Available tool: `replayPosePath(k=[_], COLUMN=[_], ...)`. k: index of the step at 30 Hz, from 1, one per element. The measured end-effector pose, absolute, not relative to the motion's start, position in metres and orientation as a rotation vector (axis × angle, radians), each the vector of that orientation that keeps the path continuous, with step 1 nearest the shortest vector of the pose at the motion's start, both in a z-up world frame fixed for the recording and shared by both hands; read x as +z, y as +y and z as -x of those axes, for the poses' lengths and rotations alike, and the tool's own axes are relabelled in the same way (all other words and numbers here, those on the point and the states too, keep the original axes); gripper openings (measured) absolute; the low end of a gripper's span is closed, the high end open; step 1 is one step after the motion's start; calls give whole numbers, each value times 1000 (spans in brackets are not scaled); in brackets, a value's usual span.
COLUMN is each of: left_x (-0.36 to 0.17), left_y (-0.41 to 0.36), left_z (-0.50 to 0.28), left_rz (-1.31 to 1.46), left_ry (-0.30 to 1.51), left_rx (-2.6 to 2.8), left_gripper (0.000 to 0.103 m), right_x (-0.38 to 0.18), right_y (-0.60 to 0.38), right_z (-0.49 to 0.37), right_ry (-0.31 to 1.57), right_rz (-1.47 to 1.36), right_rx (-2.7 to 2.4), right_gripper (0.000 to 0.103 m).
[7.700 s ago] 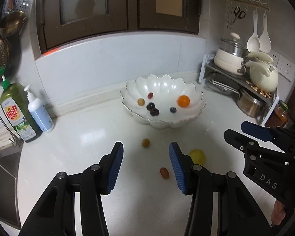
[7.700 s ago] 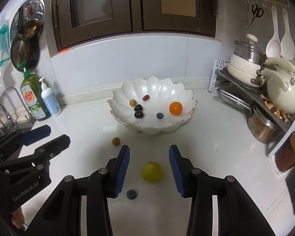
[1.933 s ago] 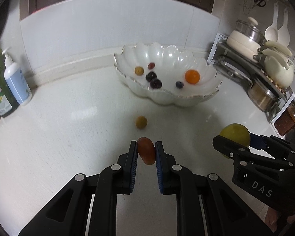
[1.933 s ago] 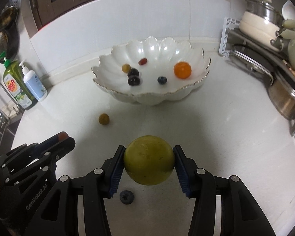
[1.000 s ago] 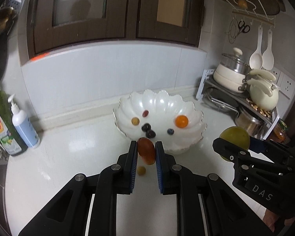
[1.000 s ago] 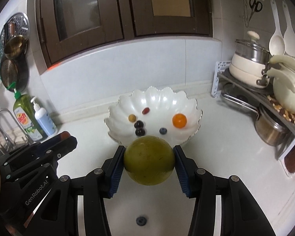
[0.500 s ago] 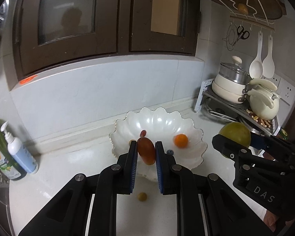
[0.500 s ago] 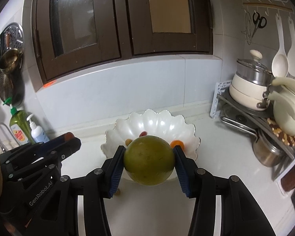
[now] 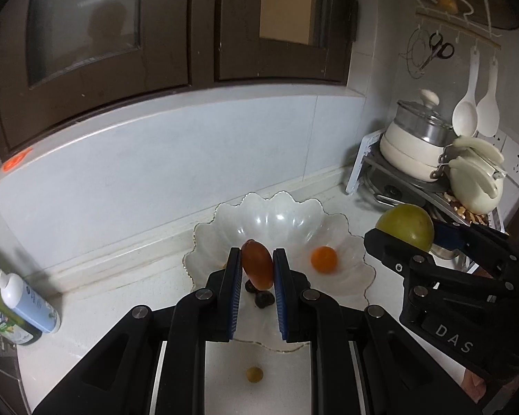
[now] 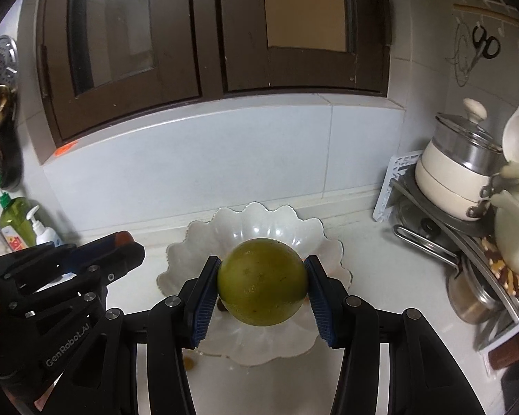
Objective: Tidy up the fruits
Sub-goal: 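Carry the date and yellow-green fruit over the white bowl with both tools, then open the left tool to drop the date while the right releases the yellow-green fruit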
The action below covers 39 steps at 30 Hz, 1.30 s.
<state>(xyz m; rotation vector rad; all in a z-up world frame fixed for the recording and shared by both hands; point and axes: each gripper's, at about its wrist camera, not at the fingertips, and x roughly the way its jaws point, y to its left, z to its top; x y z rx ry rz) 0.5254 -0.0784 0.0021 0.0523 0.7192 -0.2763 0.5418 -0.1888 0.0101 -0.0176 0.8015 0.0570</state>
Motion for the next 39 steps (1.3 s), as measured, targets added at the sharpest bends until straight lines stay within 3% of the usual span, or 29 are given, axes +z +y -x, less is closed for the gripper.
replayPosePath(k=[39], left_x=[-111], left_y=[-107], left_z=[-679], left_rz=[-107], left_ry=[1129], left_rx=[-261], left_gripper=[19], right_x=[-113], right_y=[-213], right_z=[-691], right_ry=[1194], right_rz=[54], right_rx=[13], right_gripper=[50])
